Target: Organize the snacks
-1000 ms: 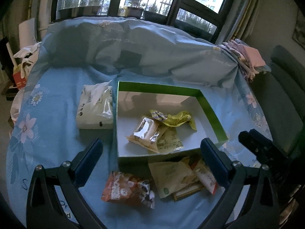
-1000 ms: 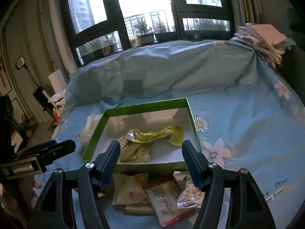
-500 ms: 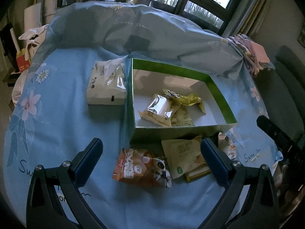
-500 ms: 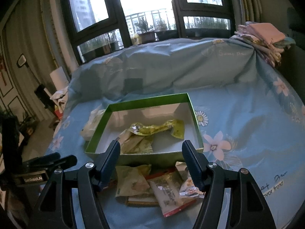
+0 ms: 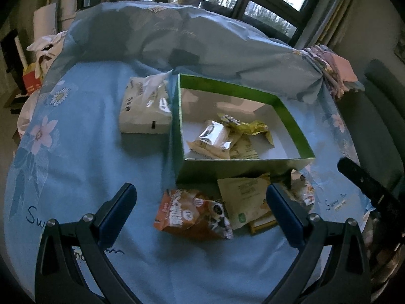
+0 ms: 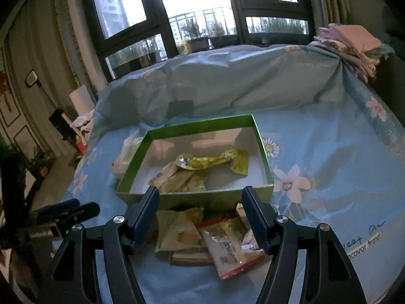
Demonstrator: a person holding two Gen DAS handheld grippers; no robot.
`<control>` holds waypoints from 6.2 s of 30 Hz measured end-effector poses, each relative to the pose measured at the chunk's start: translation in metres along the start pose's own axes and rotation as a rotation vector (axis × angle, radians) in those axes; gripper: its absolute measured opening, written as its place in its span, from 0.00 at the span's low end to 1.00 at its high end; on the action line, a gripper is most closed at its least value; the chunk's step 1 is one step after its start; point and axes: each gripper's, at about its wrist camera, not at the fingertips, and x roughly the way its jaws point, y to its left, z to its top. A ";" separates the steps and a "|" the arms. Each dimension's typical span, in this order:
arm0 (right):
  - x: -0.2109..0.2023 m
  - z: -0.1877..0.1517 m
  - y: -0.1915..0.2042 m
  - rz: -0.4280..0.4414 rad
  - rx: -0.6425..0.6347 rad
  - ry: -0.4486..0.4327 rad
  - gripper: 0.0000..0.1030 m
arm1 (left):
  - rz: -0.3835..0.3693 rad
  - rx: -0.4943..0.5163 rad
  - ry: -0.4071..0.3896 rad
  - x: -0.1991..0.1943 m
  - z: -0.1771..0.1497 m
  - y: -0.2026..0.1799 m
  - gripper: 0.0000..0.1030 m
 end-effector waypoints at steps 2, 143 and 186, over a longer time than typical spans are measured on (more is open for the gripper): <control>0.003 -0.005 -0.002 0.011 0.003 0.015 0.66 | -0.002 -0.012 0.006 0.002 0.000 0.004 1.00; 0.132 0.030 0.011 0.152 -0.222 0.102 0.28 | -0.383 -0.142 0.202 0.133 0.083 -0.034 0.39; 0.140 0.026 0.013 0.118 -0.211 0.151 0.33 | -0.320 -0.175 0.229 0.143 0.080 -0.026 0.60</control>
